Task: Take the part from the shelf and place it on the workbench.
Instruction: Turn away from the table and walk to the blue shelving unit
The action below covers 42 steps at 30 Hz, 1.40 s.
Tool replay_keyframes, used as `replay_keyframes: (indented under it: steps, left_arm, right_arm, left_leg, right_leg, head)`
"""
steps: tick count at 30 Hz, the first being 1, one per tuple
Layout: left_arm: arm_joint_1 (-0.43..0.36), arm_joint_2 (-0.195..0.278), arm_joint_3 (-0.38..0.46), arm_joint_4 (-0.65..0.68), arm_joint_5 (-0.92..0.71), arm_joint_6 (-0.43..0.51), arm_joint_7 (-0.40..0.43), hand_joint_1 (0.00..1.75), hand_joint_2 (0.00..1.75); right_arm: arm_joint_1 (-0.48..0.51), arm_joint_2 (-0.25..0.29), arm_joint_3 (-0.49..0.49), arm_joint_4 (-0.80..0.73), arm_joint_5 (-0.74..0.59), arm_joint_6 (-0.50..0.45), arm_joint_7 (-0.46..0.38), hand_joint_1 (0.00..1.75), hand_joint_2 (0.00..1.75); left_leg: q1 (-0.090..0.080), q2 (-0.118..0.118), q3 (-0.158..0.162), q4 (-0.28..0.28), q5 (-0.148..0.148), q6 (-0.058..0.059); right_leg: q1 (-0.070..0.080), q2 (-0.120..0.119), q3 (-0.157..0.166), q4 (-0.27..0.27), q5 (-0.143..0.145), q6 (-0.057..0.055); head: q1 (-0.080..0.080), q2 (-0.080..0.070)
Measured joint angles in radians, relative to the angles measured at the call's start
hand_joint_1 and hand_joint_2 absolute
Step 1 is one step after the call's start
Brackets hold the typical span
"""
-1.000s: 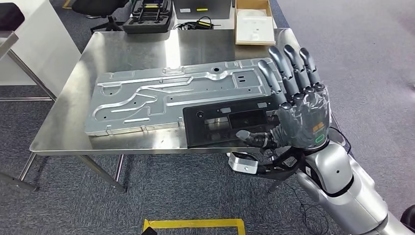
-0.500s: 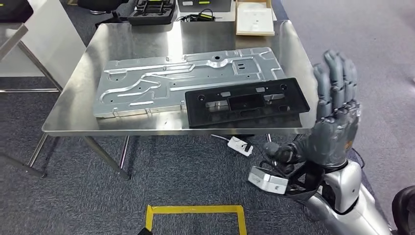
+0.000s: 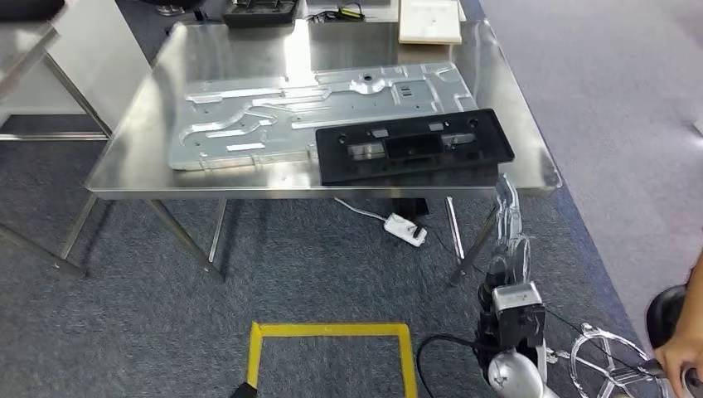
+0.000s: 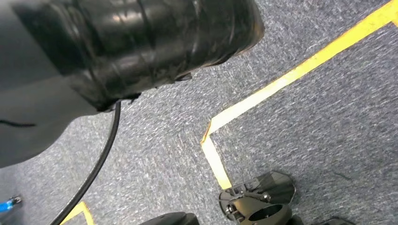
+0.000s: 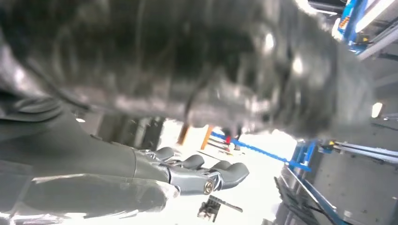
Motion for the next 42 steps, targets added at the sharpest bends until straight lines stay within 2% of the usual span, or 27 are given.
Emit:
replay_keyframes:
  steps: [2,4,6,7,8,10,11,13,14,16,18,21,22,23,24,25,27,29,30,33,34,35,37,38,39,40,42]
  left_arm:
    - [0.001,-0.002,0.001,0.0,0.0,-0.001,0.0,0.0,0.0]
    - [0.001,-0.004,0.001,0.0,-0.002,-0.002,0.0,0.0,0.0]
    - [0.001,-0.005,0.001,0.0,-0.004,-0.002,0.0,0.0,0.0]
    - [0.001,-0.005,0.001,0.0,-0.004,-0.001,0.0,0.0,0.0]
    - [0.001,-0.007,0.001,0.0,-0.004,-0.001,0.001,0.0,0.0]
    - [0.002,-0.011,0.001,0.0,-0.004,-0.002,0.006,0.0,0.0]
    - [0.002,-0.013,0.001,0.0,-0.003,-0.003,0.009,0.0,0.0]
    - [0.002,-0.017,0.001,0.0,-0.003,-0.006,0.016,0.0,0.0]
    - [0.002,-0.018,0.001,0.0,-0.002,-0.006,0.018,0.0,0.0]
    - [0.003,-0.019,0.001,0.0,-0.001,-0.01,0.024,0.0,0.0]
    - [0.003,-0.02,0.001,0.0,0.0,-0.015,0.031,0.0,0.0]
    - [0.005,-0.021,0.001,0.0,0.003,-0.024,0.039,0.0,0.0]
    - [0.006,-0.022,0.001,0.0,0.005,-0.026,0.042,0.0,0.0]
    - [0.005,-0.023,0.001,0.0,0.006,-0.027,0.045,0.0,0.0]
    - [0.006,-0.024,0.001,0.0,0.008,-0.028,0.048,0.0,0.0]
    - [0.006,-0.024,0.001,0.0,0.009,-0.028,0.051,0.0,0.0]
    - [0.004,-0.024,0.001,0.0,0.01,-0.027,0.056,0.0,0.0]
    - [0.001,-0.024,0.001,0.0,0.01,-0.025,0.058,0.0,0.0]
    - [0.0,-0.024,0.001,0.0,0.01,-0.025,0.059,0.0,0.0]
    - [0.0,-0.025,0.001,0.0,0.01,-0.024,0.066,0.0,0.0]
    - [0.001,-0.026,0.001,0.0,0.01,-0.025,0.072,0.0,0.0]
    - [0.001,-0.027,0.001,0.0,0.008,-0.026,0.08,0.0,0.0]
    - [0.002,-0.027,0.001,0.0,0.0,-0.03,0.097,0.0,0.0]
    - [0.003,-0.028,0.001,0.0,-0.005,-0.032,0.104,0.0,0.0]
    - [0.003,-0.028,0.001,0.0,-0.009,-0.032,0.11,0.0,0.0]
    - [0.004,-0.029,0.001,0.0,-0.012,-0.032,0.114,0.0,0.0]
    - [0.004,-0.03,-0.001,0.0,-0.017,-0.029,0.122,0.0,0.0]
  right_arm:
    - [0.009,0.008,0.0,0.031,-0.018,0.009,0.005,0.0,0.0]
    - [0.017,0.016,0.0,0.065,-0.064,0.033,0.01,0.0,0.0]
    - [0.024,0.024,0.0,0.116,-0.143,0.071,-0.009,0.0,0.0]
    - [0.027,0.029,0.0,0.149,-0.183,0.088,-0.028,0.0,0.0]
    - [0.029,0.035,0.001,0.187,-0.22,0.104,-0.049,0.0,0.0]
    - [0.026,0.048,0.002,0.277,-0.288,0.129,-0.09,0.0,0.0]
    - [0.021,0.054,0.002,0.328,-0.319,0.14,-0.11,0.0,0.0]
    - [0.011,0.068,0.002,0.439,-0.372,0.164,-0.156,0.0,0.0]
    - [0.005,0.075,0.002,0.491,-0.389,0.174,-0.178,0.0,0.0]
    - [-0.009,0.09,0.002,0.598,-0.417,0.196,-0.2,0.0,0.0]
    - [-0.019,0.103,0.002,0.705,-0.444,0.217,-0.189,0.0,0.0]
    - [-0.025,0.119,0.002,0.844,-0.478,0.241,-0.158,0.0,0.0]
    - [-0.025,0.123,0.002,0.889,-0.489,0.247,-0.144,0.0,0.0]
    - [-0.024,0.127,0.002,0.931,-0.498,0.253,-0.129,0.0,0.0]
    - [-0.021,0.13,0.002,0.97,-0.505,0.258,-0.112,0.0,0.0]
    - [-0.018,0.133,0.002,1.01,-0.511,0.263,-0.093,0.0,0.0]
    - [-0.014,0.14,0.002,1.081,-0.52,0.273,-0.056,0.0,0.0]
    - [-0.009,0.146,0.002,1.138,-0.526,0.284,-0.03,0.0,0.0]
    - [-0.007,0.148,0.002,1.162,-0.527,0.289,-0.022,0.0,0.0]
    - [0.0,0.157,0.001,1.228,-0.522,0.294,-0.005,0.0,0.0]
    - [0.004,0.159,0.001,1.246,-0.518,0.295,0.003,0.0,0.0]
    - [0.007,0.162,0.002,1.264,-0.51,0.299,0.017,0.0,0.0]
    - [0.012,0.168,0.004,1.295,-0.492,0.312,0.057,0.0,0.0]
    - [0.014,0.171,0.006,1.311,-0.482,0.319,0.081,0.0,0.0]
    - [0.015,0.174,0.01,1.326,-0.473,0.323,0.105,0.0,0.0]
    - [0.018,0.177,0.015,1.341,-0.463,0.327,0.132,0.0,0.0]
    - [0.023,0.183,0.025,1.366,-0.44,0.33,0.186,0.0,0.0]
  left_leg:
    - [0.002,0.005,-0.011,-0.01,0.023,0.016]
    - [0.004,0.011,-0.032,-0.016,0.049,0.032]
    - [0.003,0.011,-0.066,-0.013,0.073,0.036]
    - [0.002,0.011,-0.085,-0.01,0.085,0.035]
    - [0.002,0.011,-0.105,-0.006,0.097,0.033]
    - [0.004,0.011,-0.145,0.007,0.118,0.026]
    - [0.004,0.01,-0.163,0.017,0.126,0.022]
    - [0.003,0.009,-0.185,0.033,0.14,0.011]
    - [0.003,0.009,-0.19,0.037,0.148,0.005]
    - [0.004,0.008,-0.195,0.036,0.164,-0.004]
    - [0.008,0.005,-0.213,0.059,0.133,-0.013]
    - [0.011,0.005,-0.26,0.223,-0.019,-0.027]
    - [0.012,0.005,-0.27,0.291,-0.051,-0.03]
    - [0.012,0.005,-0.27,0.337,-0.056,-0.031]
    - [0.012,0.005,-0.254,0.352,-0.039,-0.03]
    - [0.011,0.005,-0.22,0.331,-0.012,-0.026]
    - [0.009,0.003,-0.102,0.197,0.013,-0.012]
    - [0.002,0.001,0.011,0.039,-0.017,0.003]
    - [-0.003,0.0,0.037,-0.005,-0.031,0.008]
    - [-0.007,0.004,0.032,-0.032,-0.013,0.027]
    - [-0.005,0.006,0.022,-0.036,-0.001,0.036]
    - [-0.004,0.008,0.009,-0.04,0.012,0.043]
    - [-0.005,0.007,-0.018,-0.04,0.035,0.051]
    - [-0.006,0.006,-0.032,-0.039,0.045,0.05]
    - [-0.007,0.004,-0.045,-0.037,0.055,0.049]
    - [-0.007,0.0,-0.059,-0.033,0.064,0.047]
    - [-0.006,-0.01,-0.087,-0.02,0.077,0.042]
  right_leg:
    - [-0.002,0.003,-0.01,0.017,-0.022,0.009]
    - [-0.003,0.005,-0.035,0.097,-0.113,0.014]
    - [-0.005,0.005,-0.061,0.222,-0.199,0.017]
    - [-0.005,0.005,-0.063,0.27,-0.209,0.019]
    - [-0.006,0.005,-0.052,0.29,-0.194,0.02]
    - [-0.006,0.004,0.019,0.228,-0.136,0.022]
    - [-0.006,0.004,0.073,0.156,-0.13,0.022]
    - [-0.001,0.006,0.155,0.031,-0.153,0.016]
    - [0.002,0.006,0.17,0.0,-0.167,0.011]
    - [0.003,0.005,0.16,-0.006,-0.157,-0.001]
    - [0.0,0.001,0.139,-0.009,-0.134,-0.017]
    - [0.0,-0.003,0.091,-0.009,-0.093,-0.029]
    - [0.001,-0.004,0.073,-0.008,-0.079,-0.029]
    - [0.002,-0.005,0.056,-0.007,-0.066,-0.029]
    - [0.003,-0.006,0.039,-0.006,-0.054,-0.028]
    - [0.005,-0.006,0.022,-0.006,-0.042,-0.027]
    - [0.007,-0.004,-0.003,-0.005,-0.019,-0.024]
    - [0.007,-0.002,-0.012,-0.005,0.0,-0.016]
    - [0.005,-0.001,-0.013,-0.007,0.01,-0.01]
    - [-0.001,0.002,-0.019,-0.015,0.025,0.009]
    - [-0.002,0.004,-0.03,0.003,0.0,0.013]
    - [-0.003,0.005,-0.046,0.042,-0.045,0.015]
    - [-0.005,0.005,-0.086,0.174,-0.151,0.017]
    - [-0.005,0.005,-0.099,0.239,-0.178,0.019]
    - [-0.004,0.005,-0.101,0.283,-0.178,0.019]
    - [-0.003,0.006,-0.085,0.295,-0.157,0.018]
    - [-0.003,0.02,0.004,0.209,-0.109,0.014]
  head:
    - [-0.002,0.0]
    - [0.002,0.0]
    - [0.006,0.0]
    - [0.006,0.0]
    - [0.006,0.0]
    - [0.006,0.0]
    - [0.006,0.0]
    - [0.004,0.0]
    - [0.004,0.0]
    - [0.007,0.0]
    - [0.008,0.0]
    - [0.005,0.0]
    - [0.005,0.0]
    - [0.005,0.0]
    - [0.005,0.0]
    - [0.005,0.0]
    - [0.005,0.0]
    - [0.006,0.0]
    - [0.004,0.0]
    - [0.0,0.0]
    - [0.002,0.0]
    - [0.003,0.0]
    - [0.006,0.0]
    - [0.006,0.0]
    - [0.006,0.0]
    - [0.006,0.0]
    - [0.006,0.0]
